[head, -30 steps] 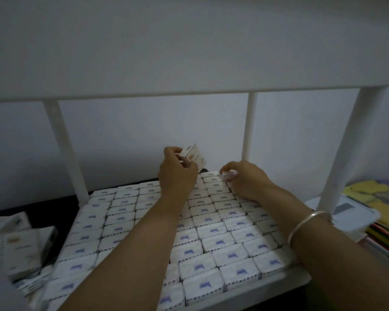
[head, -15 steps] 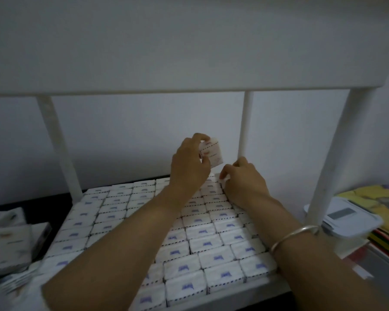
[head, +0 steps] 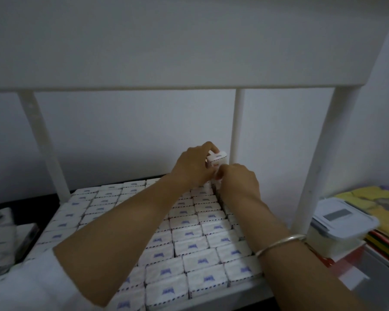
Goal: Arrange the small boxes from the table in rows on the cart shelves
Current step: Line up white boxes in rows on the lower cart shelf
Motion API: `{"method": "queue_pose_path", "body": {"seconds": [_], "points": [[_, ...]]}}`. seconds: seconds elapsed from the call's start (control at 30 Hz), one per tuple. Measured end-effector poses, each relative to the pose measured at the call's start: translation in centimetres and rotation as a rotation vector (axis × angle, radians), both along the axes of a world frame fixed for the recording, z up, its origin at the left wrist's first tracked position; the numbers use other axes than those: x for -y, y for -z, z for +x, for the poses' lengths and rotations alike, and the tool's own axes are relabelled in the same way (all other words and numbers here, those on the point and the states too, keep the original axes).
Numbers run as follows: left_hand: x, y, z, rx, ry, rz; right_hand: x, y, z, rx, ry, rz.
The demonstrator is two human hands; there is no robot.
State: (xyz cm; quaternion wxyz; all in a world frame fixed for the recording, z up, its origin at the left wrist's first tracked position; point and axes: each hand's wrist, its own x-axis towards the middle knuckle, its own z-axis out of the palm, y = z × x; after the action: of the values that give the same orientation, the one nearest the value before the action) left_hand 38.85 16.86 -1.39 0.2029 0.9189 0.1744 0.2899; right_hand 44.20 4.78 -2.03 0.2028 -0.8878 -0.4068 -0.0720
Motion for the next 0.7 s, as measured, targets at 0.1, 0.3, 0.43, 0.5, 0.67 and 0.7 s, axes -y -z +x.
{"method": "queue_pose_path", "body": {"seconds": [0.1,0.3,0.43,0.5,0.67,0.7], "points": [[-0.7,-0.1,-0.6,-0.061,-0.002,-0.146,0.2,0.1,0.1,-0.092,0.002,0.069],[-1.3,-0.9,-0.8,-0.19,0.04,-0.138,0.4,0.4,0.1,-0.181,0.058,0.258],[-1.1,-0.9,0.0,-0.343,0.054,-0.092,0.4,0.2,0.1,-0.094,0.154,0.251],[-1.0,-0.6,0.2,-0.357,0.036,-0.067,0.7,0.0,0.1,-0.056,0.21,0.23],[-0.9,0.2,0.5,-0.342,-0.029,0.079,0.9,-0.1,-0.1,-0.116,0.208,0.2],[-1.0,0.3,0.4,-0.337,-0.037,0.083,0.9,-0.1,0.0,-0.132,0.204,0.207]]}}
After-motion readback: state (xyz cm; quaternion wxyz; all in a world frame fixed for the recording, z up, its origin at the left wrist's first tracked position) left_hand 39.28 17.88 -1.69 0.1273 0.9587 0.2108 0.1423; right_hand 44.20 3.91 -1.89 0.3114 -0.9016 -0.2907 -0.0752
